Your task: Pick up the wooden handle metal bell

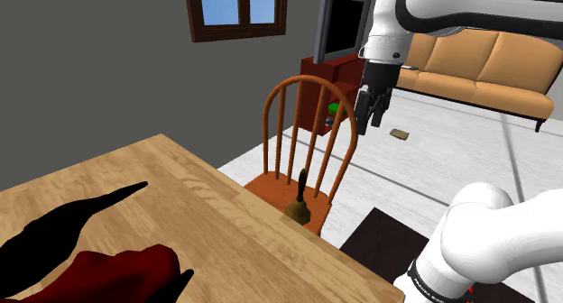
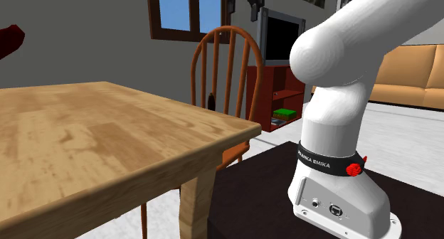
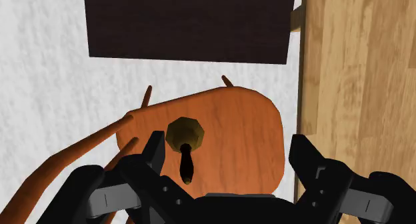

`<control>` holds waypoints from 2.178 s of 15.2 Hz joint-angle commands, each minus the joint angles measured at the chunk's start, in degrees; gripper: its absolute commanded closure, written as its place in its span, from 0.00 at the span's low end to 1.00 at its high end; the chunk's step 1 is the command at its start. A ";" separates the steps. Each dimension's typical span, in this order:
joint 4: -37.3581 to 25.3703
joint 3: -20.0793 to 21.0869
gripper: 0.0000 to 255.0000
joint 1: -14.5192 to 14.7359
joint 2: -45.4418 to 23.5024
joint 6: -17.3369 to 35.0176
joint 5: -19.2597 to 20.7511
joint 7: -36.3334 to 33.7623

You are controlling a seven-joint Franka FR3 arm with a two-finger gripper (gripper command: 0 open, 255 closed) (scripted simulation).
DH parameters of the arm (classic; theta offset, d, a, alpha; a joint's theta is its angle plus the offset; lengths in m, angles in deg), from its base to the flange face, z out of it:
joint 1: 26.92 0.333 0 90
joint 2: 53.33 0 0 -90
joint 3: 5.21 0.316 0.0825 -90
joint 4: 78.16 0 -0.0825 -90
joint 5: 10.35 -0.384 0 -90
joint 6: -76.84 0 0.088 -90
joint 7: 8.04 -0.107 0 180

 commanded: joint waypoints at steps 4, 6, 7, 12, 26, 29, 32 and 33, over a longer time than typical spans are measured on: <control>-0.03 0.07 0.00 -0.96 -6.33 3.32 -1.99 -3.67; -0.29 -0.01 0.00 -1.52 -10.68 5.45 -3.33 -5.95; -0.49 -0.08 0.00 -1.78 -12.88 6.48 -4.01 -7.04; -2.12 -0.79 0.00 -2.87 -24.07 11.26 -7.60 -11.93; -11.03 -3.89 0.00 -5.83 -55.74 20.19 -20.74 -20.89; -13.52 -4.16 0.00 -6.90 -62.40 21.24 -24.08 -22.26; -16.14 -4.55 0.00 -7.84 -68.99 22.01 -27.59 -23.52; -16.21 -4.54 0.00 -7.89 -69.14 22.03 -27.67 -23.55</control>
